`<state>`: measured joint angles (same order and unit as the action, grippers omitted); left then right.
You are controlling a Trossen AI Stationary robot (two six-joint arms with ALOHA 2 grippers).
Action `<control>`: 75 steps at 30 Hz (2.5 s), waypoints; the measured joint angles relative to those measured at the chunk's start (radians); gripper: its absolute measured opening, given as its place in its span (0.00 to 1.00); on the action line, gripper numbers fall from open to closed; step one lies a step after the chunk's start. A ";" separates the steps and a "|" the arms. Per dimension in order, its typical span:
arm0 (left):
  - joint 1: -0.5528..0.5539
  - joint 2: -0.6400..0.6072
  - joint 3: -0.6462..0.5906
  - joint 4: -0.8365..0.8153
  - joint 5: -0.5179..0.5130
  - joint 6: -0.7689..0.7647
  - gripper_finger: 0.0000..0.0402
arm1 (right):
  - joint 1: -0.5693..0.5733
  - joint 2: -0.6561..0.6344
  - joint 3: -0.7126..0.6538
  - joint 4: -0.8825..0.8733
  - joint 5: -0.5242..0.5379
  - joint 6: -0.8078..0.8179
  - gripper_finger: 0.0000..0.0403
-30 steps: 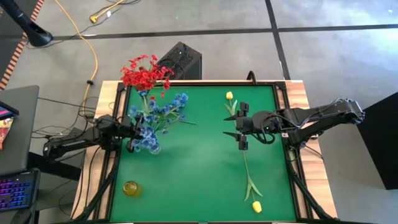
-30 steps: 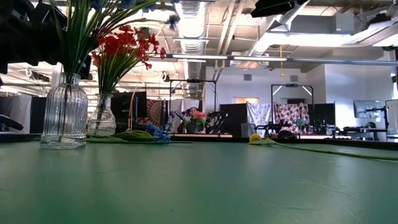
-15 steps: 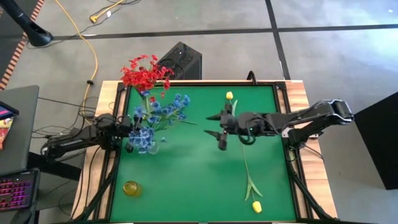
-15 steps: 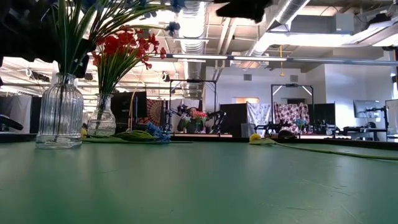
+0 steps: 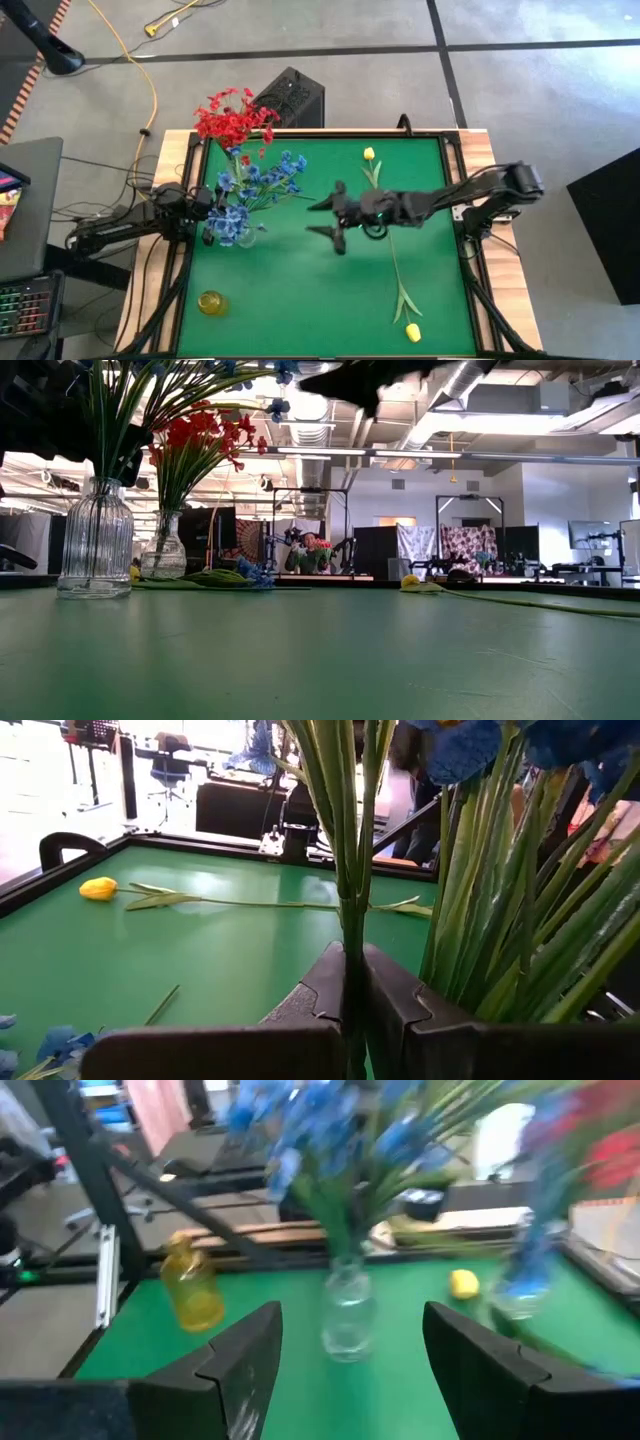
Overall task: Sort flowers into vase by color
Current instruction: Put the bottom blue flowers into the bottom transparent vase
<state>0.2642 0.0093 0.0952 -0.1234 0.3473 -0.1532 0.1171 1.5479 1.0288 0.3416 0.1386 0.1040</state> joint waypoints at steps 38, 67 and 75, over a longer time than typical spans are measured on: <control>-0.001 -0.004 0.001 -0.002 0.035 -0.033 0.00 | -0.102 0.389 0.300 0.297 -0.058 -0.081 0.29; -0.001 -0.003 0.146 -0.198 -0.161 -0.104 0.32 | -0.098 0.389 0.299 0.295 -0.061 -0.217 0.07; -0.001 -0.003 0.193 -0.255 -0.257 -0.216 0.32 | -0.099 0.389 0.298 0.286 -0.143 -0.352 0.06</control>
<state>0.2630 0.0067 0.2885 -0.3786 0.0905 -0.3696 0.0185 1.9369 1.3270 0.6280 -0.0049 -0.2483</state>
